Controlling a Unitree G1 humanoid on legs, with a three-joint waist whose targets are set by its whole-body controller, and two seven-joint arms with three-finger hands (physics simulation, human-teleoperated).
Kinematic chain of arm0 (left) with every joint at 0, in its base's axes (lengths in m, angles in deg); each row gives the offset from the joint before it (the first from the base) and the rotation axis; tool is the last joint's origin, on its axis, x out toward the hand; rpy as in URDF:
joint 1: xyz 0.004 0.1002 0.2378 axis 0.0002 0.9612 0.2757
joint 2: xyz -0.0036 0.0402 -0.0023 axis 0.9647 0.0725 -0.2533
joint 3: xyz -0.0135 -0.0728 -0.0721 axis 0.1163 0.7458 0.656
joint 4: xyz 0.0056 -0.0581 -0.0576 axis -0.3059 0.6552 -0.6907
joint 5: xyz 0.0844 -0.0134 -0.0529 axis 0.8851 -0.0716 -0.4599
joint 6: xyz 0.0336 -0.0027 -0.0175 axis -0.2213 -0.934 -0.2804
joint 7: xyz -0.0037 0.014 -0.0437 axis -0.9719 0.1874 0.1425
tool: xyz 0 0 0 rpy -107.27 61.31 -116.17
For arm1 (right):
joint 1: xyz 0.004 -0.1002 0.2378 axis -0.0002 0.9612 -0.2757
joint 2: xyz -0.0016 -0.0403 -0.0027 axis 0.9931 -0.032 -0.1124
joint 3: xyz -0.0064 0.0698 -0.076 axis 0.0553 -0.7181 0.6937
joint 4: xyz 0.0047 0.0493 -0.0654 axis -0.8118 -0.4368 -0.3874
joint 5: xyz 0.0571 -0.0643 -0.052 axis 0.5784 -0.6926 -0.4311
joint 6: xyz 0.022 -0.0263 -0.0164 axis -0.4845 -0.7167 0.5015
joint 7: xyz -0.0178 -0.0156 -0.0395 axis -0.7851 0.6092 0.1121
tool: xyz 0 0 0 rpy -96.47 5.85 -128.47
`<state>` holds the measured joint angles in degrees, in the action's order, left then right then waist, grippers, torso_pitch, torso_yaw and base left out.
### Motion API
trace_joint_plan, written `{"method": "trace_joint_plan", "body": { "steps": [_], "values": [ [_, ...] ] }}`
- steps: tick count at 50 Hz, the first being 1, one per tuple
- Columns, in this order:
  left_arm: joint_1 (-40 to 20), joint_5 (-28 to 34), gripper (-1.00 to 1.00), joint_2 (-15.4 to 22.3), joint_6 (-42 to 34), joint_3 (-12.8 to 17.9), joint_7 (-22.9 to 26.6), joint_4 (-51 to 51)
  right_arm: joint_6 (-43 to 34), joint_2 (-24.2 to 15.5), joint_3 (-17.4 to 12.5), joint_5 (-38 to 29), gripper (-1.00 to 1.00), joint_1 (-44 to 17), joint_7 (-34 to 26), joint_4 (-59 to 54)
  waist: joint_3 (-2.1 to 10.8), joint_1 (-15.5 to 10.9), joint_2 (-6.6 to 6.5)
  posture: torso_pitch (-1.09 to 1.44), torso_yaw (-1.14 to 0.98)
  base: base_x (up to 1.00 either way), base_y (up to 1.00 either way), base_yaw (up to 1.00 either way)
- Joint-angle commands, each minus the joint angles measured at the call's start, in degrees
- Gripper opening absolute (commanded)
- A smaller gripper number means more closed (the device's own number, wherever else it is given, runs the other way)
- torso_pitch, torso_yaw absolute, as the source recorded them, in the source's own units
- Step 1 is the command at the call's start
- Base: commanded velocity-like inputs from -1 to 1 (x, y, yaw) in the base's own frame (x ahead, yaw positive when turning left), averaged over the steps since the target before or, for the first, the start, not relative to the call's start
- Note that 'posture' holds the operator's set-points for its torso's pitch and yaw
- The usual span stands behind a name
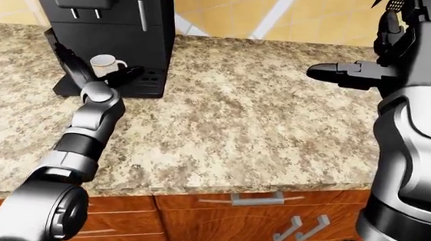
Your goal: Pick the mug from under the coffee machine dispenser and place it on the counter.
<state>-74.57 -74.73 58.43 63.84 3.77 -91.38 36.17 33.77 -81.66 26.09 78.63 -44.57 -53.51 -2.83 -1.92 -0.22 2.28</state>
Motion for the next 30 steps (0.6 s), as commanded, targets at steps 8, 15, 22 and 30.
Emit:
{"method": "trace_joint_plan", "body": {
  "steps": [8,15,22,30],
  "values": [
    [-3.45,1.40,0.30,0.45,3.02,-0.50,-0.42,-0.03,1.09,-1.51,-1.05,0.65,1.00,-2.07,0.27,1.58,1.68,0.00,0.22,0.00,0.00,0.00,0.00,0.00],
    [-4.38,3.07,0.03,0.93,4.29,-0.85,-0.66,2.80,1.19,-1.84,-1.07,0.96,1.00,-2.11,0.42,1.48,1.74,-0.01,0.25,0.00,0.00,0.00,0.00,0.00],
    [-4.37,6.02,-0.42,1.15,2.79,-1.73,0.05,3.49,0.48,-2.22,-1.22,1.59,1.00,-2.43,0.69,2.27,1.76,-0.02,0.19,0.00,0.00,0.00,0.00,0.00],
    [-4.10,8.86,-1.00,1.01,1.03,-1.92,1.62,3.52,-0.31,-2.64,-1.50,2.46,1.00,-2.73,1.14,3.08,1.80,-0.08,0.24,0.00,0.00,0.00,0.00,0.00]
  ]
}}
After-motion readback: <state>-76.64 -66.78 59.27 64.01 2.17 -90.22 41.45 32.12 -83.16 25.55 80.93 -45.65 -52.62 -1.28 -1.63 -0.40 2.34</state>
